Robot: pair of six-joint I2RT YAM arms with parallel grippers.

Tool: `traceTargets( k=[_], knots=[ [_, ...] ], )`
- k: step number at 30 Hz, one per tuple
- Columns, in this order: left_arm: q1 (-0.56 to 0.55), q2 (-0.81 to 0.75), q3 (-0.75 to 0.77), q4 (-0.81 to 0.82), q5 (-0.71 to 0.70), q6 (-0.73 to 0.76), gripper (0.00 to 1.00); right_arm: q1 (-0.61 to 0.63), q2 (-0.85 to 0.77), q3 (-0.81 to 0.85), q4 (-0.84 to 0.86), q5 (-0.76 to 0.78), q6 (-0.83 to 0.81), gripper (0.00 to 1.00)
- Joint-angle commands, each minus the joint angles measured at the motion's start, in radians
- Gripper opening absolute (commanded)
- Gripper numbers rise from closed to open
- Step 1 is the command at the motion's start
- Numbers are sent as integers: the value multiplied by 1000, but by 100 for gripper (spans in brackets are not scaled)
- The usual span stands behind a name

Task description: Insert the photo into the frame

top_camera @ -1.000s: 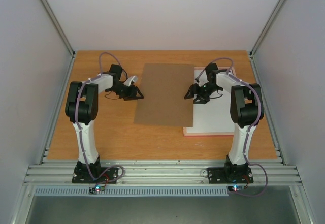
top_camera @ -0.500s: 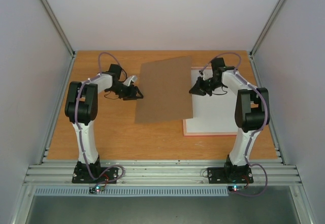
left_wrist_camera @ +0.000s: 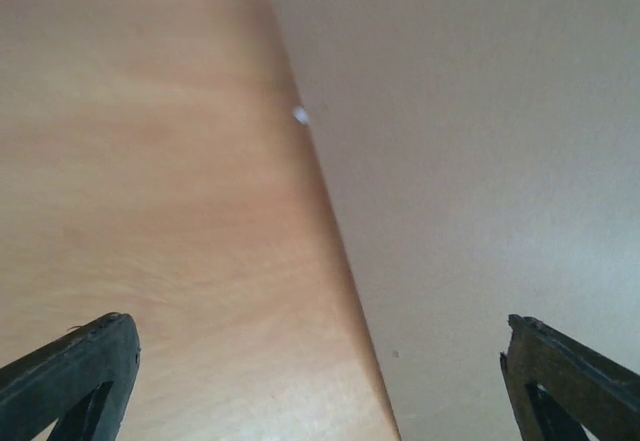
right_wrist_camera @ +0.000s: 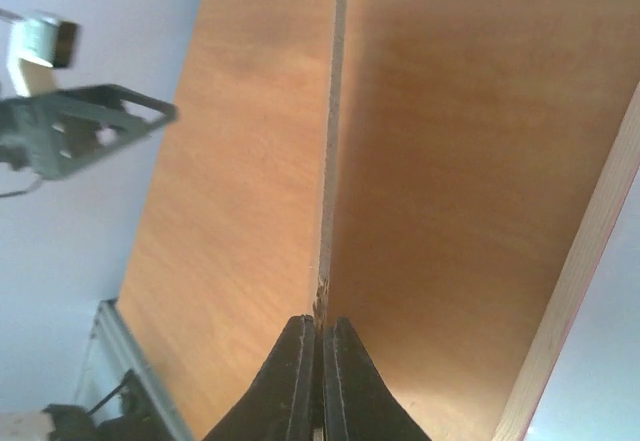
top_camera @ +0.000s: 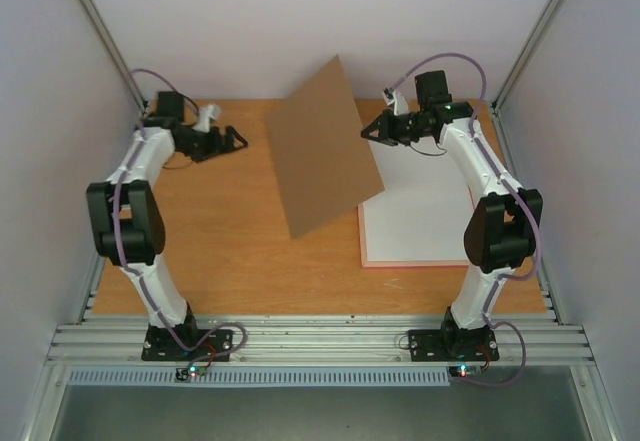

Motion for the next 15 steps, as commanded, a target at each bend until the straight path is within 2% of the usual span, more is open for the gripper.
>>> traceTargets(
  k=[1, 7, 11, 15],
  knots=[
    [57, -115, 95, -28, -34, -34, 99, 53, -94, 84, 34, 134, -124, 1],
    [60, -207, 104, 24, 6, -161, 99, 223, -92, 162, 37, 415, -260, 1],
    [61, -241, 104, 84, -31, -326, 99, 343, -40, 240, 43, 624, -324, 1],
    [60, -296, 100, 163, -53, -492, 99, 427, 37, 349, 30, 729, -365, 1]
  ],
)
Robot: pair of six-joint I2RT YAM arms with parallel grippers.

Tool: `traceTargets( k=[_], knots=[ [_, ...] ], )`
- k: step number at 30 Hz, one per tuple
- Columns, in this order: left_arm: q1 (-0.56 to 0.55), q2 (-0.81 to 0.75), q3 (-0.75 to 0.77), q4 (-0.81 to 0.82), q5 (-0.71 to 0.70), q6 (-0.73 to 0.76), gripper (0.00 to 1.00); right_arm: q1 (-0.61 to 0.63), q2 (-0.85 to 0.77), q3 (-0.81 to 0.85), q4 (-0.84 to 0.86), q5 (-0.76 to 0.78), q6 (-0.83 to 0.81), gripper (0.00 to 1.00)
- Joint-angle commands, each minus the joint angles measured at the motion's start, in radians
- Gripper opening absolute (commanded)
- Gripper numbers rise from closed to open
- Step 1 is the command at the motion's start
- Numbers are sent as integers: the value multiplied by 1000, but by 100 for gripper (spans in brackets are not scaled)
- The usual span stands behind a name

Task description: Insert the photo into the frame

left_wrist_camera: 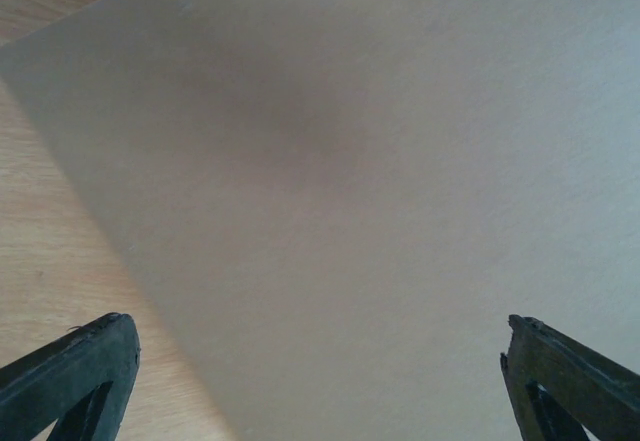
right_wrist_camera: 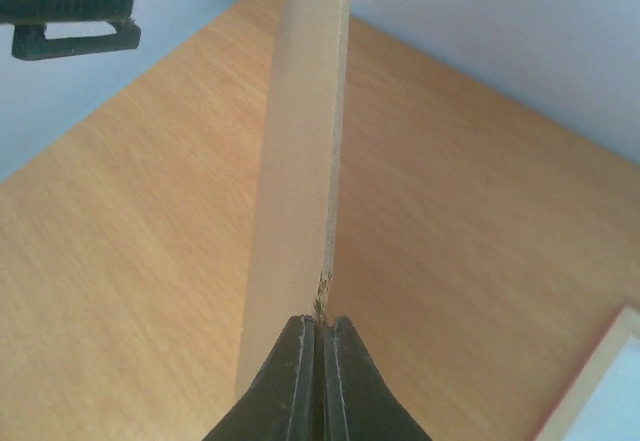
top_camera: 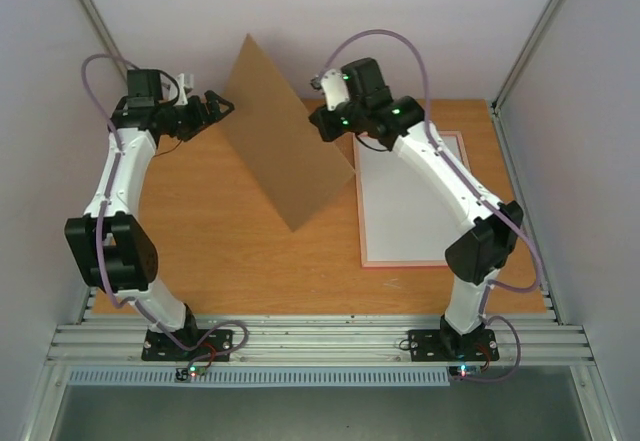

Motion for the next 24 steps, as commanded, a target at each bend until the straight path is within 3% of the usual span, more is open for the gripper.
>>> traceTargets(
  k=[1, 7, 12, 18, 24],
  knots=[
    [3, -83, 6, 134, -36, -223, 99, 74, 84, 119, 30, 227, -130, 1],
    [2, -137, -7, 238, -56, -348, 99, 182, 185, 271, 39, 396, -249, 1],
    [-3, -158, -76, 335, -82, -471, 99, 281, 222, 296, 78, 479, -344, 1],
    [-6, -148, -50, 178, -170, -469, 98, 370, 251, 288, 122, 534, -442, 1],
    [5, -175, -108, 30, -201, -490, 83, 456, 255, 219, 183, 580, -527, 1]
  ],
)
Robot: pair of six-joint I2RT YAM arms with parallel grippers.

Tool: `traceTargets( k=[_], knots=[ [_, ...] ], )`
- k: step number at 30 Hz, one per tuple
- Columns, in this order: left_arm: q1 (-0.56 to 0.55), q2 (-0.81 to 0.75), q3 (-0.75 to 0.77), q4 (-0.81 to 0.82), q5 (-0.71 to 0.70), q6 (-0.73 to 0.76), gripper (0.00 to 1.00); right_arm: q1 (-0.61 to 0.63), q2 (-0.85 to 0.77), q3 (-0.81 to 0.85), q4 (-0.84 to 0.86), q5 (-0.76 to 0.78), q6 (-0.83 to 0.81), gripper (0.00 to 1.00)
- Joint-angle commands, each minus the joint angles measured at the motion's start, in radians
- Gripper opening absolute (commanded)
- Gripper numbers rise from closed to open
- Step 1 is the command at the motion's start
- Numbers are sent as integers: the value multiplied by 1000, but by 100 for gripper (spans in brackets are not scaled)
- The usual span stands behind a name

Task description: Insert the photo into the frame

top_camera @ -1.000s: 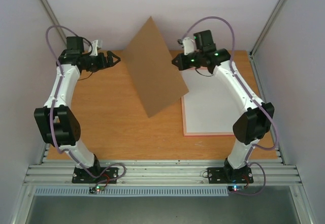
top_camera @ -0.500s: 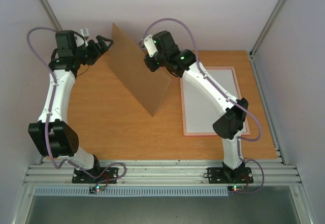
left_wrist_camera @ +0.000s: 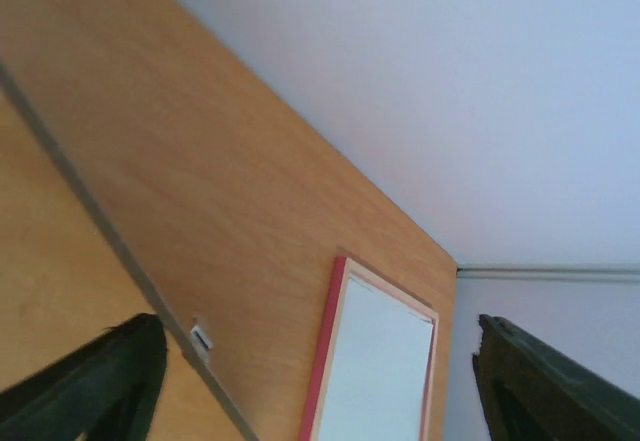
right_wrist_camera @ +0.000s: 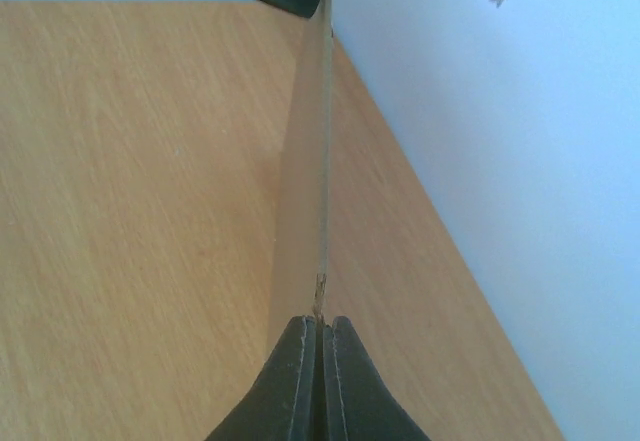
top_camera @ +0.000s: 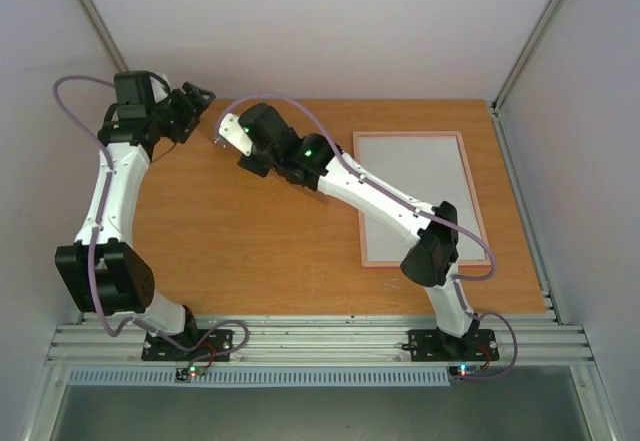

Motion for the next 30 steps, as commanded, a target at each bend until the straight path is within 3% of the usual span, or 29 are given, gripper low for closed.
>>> traceTargets(
  k=[1, 7, 11, 13, 15, 17, 22, 24, 26, 30],
  knots=[
    [11, -34, -43, -126, -41, -27, 78, 54, 4, -44, 109, 81, -117, 1],
    [19, -75, -100, -178, -42, -41, 51, 94, 1, -90, 124, 83, -127, 1],
    [30, -89, -122, -199, -66, -17, 22, 102, -3, -98, 82, 34, -89, 4],
    [37, -99, -128, -211, -78, 6, 14, 102, -8, -98, 47, 5, -66, 18],
    [47, -109, -132, -215, -80, 36, 7, 96, -23, -97, -13, -37, -42, 42],
    [53, -119, -136, -203, -68, 70, 1, 77, -48, -100, -67, -117, -9, 57],
    [68, -125, -142, -172, 28, 164, 1, -37, -121, -69, -220, -427, 100, 88],
    [70, -129, -142, -158, 68, 207, 1, -125, -139, -38, -296, -590, 165, 95],
    [72, -130, -143, -138, 108, 249, 0, -248, -145, -25, -363, -747, 221, 98],
    [82, -108, -146, -33, 312, 272, 1, -458, -167, -107, -460, -850, 237, 98]
  ],
)
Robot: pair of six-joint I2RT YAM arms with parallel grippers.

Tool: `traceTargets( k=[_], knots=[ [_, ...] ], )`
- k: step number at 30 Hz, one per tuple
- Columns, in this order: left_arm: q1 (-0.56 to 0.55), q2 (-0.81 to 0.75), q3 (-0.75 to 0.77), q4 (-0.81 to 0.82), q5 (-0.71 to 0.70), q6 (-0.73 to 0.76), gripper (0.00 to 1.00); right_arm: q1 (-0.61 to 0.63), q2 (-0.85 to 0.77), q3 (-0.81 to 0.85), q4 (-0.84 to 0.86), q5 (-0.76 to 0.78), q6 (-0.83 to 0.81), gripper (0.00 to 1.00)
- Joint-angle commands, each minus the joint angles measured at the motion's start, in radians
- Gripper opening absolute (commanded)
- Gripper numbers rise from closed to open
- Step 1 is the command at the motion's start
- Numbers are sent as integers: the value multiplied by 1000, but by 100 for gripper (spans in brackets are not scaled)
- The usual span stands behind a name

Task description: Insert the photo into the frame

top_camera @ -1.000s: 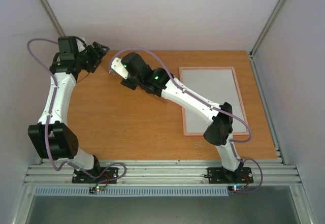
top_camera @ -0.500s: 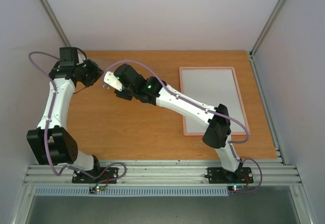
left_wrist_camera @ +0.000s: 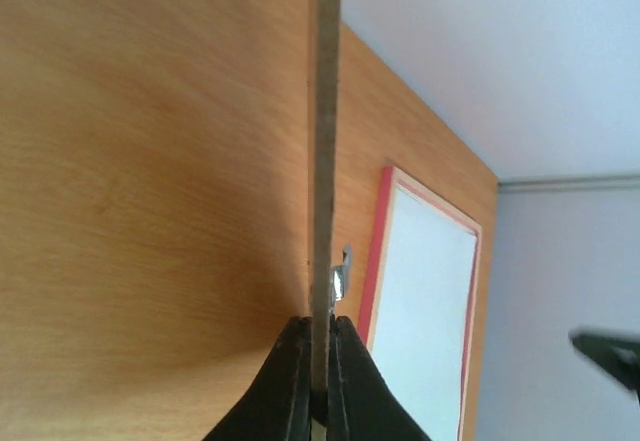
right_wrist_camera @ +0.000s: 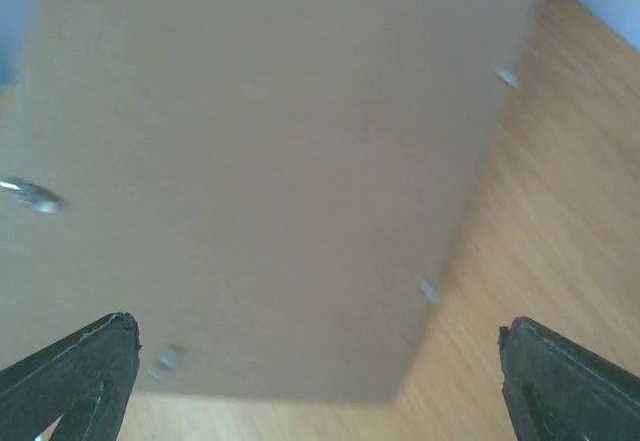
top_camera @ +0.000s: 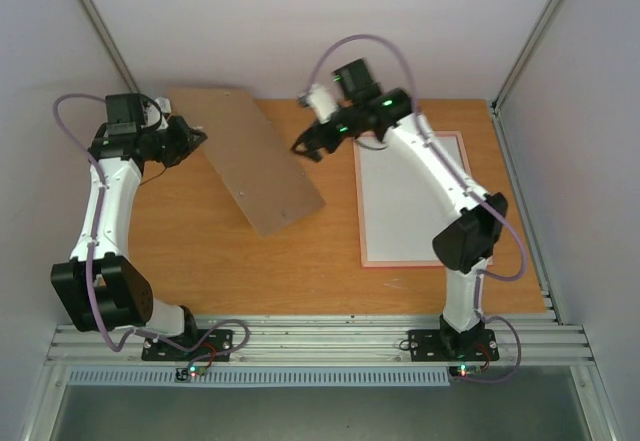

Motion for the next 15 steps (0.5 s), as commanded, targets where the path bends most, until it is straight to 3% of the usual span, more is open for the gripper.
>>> traceTargets(
  k=[1, 10, 15],
  knots=[
    [8, -9, -8, 201, 267, 83, 0, -224, -70, -85, -176, -245, 83, 99],
    [8, 44, 14, 345, 397, 42, 0, -785, -43, -246, -388, -392, 19, 94],
    [8, 75, 40, 387, 429, 17, 0, -1021, 4, -293, -423, -344, -21, 91]
  ],
)
